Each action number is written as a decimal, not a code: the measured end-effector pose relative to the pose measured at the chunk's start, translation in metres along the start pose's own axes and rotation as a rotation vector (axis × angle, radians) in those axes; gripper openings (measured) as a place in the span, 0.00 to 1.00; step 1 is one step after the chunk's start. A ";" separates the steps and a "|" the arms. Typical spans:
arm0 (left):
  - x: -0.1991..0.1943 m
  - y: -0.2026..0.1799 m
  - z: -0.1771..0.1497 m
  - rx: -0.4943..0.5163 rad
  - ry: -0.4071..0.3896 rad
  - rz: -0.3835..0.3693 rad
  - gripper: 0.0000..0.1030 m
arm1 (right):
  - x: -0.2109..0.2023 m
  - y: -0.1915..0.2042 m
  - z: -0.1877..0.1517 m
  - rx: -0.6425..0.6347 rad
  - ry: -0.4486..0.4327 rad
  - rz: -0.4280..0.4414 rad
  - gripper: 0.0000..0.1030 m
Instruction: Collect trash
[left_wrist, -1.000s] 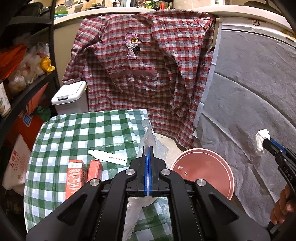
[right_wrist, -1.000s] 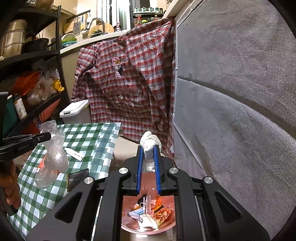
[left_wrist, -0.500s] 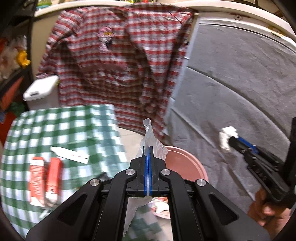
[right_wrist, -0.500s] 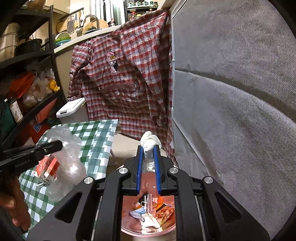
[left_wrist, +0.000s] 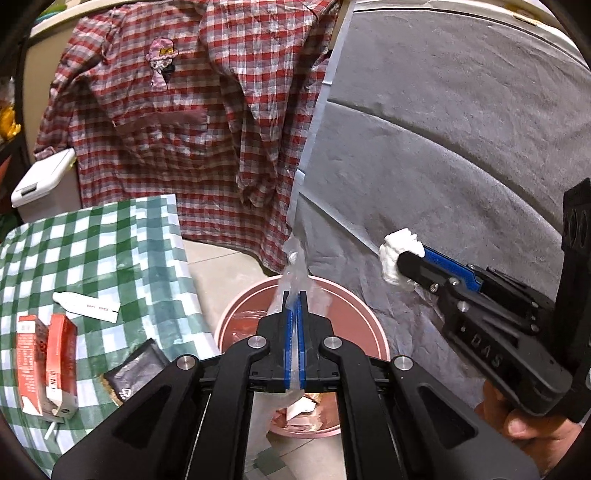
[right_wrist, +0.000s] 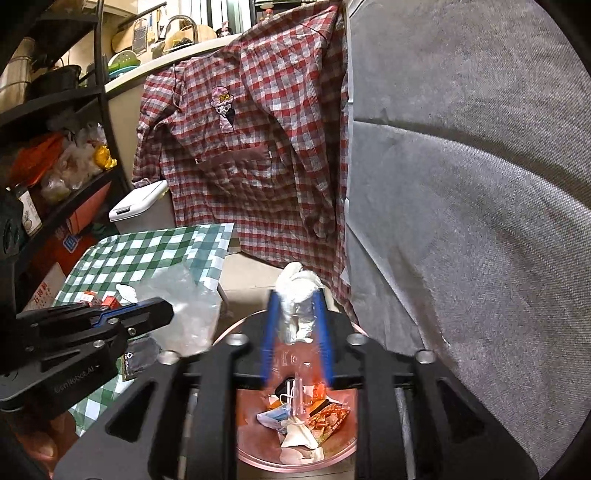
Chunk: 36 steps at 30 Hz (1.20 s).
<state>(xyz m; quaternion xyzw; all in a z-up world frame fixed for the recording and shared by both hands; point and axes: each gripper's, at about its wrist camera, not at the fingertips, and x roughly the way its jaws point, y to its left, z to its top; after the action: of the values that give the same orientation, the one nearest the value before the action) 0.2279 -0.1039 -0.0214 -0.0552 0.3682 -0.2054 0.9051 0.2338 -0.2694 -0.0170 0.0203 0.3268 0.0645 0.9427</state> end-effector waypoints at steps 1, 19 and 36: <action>0.000 0.000 0.000 -0.008 -0.001 -0.003 0.08 | 0.000 0.000 0.001 0.003 -0.004 -0.003 0.32; -0.040 0.031 0.002 -0.031 -0.050 0.053 0.17 | -0.007 0.015 0.001 -0.011 -0.026 0.010 0.38; -0.108 0.165 -0.019 -0.169 -0.045 0.278 0.17 | 0.009 0.099 -0.009 -0.106 0.022 0.153 0.25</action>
<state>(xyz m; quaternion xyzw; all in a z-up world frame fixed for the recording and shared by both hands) 0.2002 0.0914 -0.0072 -0.0843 0.3679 -0.0451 0.9249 0.2243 -0.1697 -0.0221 -0.0053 0.3310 0.1536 0.9310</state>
